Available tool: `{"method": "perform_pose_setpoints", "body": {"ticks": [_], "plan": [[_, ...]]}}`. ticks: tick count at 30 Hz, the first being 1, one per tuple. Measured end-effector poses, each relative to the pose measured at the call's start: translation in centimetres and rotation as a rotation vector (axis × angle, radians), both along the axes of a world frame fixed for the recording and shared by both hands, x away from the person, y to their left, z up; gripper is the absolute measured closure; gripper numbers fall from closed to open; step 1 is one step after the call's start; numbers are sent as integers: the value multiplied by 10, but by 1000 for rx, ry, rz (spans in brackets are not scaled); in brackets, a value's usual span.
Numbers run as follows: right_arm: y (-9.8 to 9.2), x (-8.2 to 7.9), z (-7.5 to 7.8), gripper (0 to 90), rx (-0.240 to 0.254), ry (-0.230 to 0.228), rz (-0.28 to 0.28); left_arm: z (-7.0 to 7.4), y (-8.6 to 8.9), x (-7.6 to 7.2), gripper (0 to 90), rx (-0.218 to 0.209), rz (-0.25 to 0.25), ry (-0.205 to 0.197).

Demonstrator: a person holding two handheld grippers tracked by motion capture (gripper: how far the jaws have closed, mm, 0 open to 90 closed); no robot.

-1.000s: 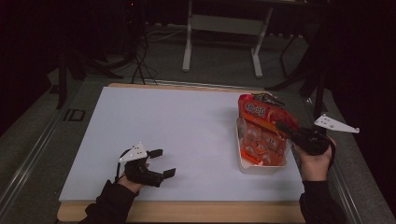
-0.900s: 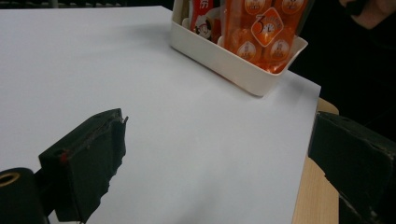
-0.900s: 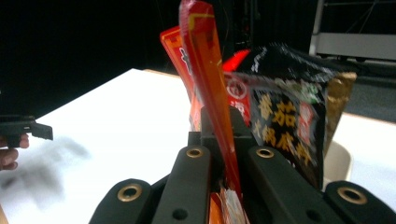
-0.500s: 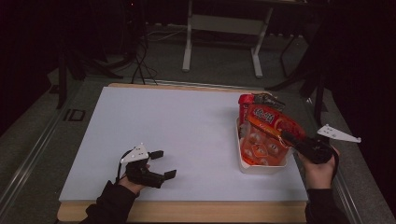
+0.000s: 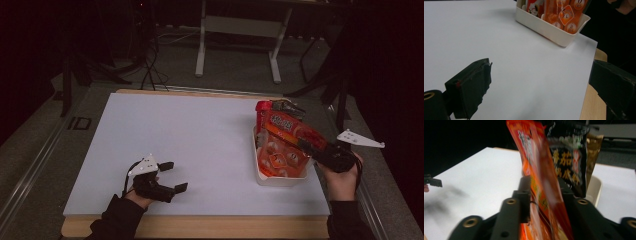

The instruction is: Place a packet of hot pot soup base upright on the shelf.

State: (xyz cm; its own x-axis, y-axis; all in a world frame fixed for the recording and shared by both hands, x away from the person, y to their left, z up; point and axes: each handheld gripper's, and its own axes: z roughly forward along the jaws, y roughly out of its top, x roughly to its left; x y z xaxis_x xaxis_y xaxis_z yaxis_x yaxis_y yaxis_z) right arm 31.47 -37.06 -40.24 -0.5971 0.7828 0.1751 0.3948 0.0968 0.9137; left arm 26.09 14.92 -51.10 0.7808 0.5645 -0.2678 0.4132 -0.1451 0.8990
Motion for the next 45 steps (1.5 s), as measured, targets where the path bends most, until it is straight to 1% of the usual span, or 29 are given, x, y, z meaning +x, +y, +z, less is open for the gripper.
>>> {"method": "perform_pose_setpoints", "body": {"ticks": [3, 5, 6, 7, 9, 10, 12, 14, 16, 18, 19, 21, 25, 27, 29, 30, 32, 33, 34, 35, 36, 39, 41, 45], "plan": [[1, -4, 7, 557, 22, -27, -12, 0, 2, -2, 45, -4, 6, -8], [2, -8, 14, 475, 31, -61, -21, 0, 3, -2, 45, -2, 7, -15], [2, -10, 19, 444, 27, -81, -29, -1, 3, -2, 45, 0, 9, -18], [2, -13, 25, 426, 22, -101, -34, -1, 4, -2, 45, 2, 9, -19], [2, -16, 36, 388, 30, -132, -33, -1, 5, -1, 45, -19, 8, -4], [3, -18, 41, 384, 39, -137, -30, -2, 6, 0, 45, -20, 12, -3], [5, -22, 50, 347, 43, -157, -31, -2, 7, 0, 45, -15, 15, -5], [9, -25, 57, 294, 42, -172, -21, -2, 7, 0, 45, -17, 20, -6], [14, -28, 64, 270, 38, -191, -20, -1, 7, -1, 45, -8, 22, -16], [18, -30, 69, 226, 46, -207, 5, -1, 7, -1, 45, -4, 17, -13], [21, -31, 71, 213, 41, -208, 13, -2, 7, -1, 45, 0, 12, -11], [26, -31, 75, 190, 50, -197, 29, -3, 6, -1, 45, 6, 7, -9], [38, -31, 75, 153, 60, -191, 62, -4, 5, -1, 45, 11, 6, -11], [44, -31, 73, 137, 66, -185, 83, -4, 6, -2, 45, 6, 6, -11], [49, -30, 70, 134, 76, -182, 101, -4, 6, -2, 45, 10, 9, -14], [49, -30, 70, 134, 76, -182, 101, -4, 6, -2, 45, 10, 9, -14], [55, -28, 67, 128, 87, -175, 126, -3, 6, -2, 45, 5, 12, -17], [55, -28, 67, 128, 87, -175, 126, -3, 6, -2, 45, 5, 12, -17], [57, -28, 65, 128, 86, -177, 134, -3, 6, -2, 45, 6, 12, -21], [63, -27, 61, 128, 81, -171, 154, -3, 6, -2, 45, 5, 12, -21], [65, -27, 59, 128, 79, -179, 157, -3, 6, -3, 45, 6, 11, -21], [73, -27, 53, 128, 68, -177, 181, -3, 6, -3, 45, 9, 12, -20], [79, -26, 49, 132, 54, -166, 196, -3, 6, -3, 45, 8, 14, -19], [88, -24, 41, 133, 50, -153, 227, -2, 7, -4, 45, 8, 14, -26]]}}
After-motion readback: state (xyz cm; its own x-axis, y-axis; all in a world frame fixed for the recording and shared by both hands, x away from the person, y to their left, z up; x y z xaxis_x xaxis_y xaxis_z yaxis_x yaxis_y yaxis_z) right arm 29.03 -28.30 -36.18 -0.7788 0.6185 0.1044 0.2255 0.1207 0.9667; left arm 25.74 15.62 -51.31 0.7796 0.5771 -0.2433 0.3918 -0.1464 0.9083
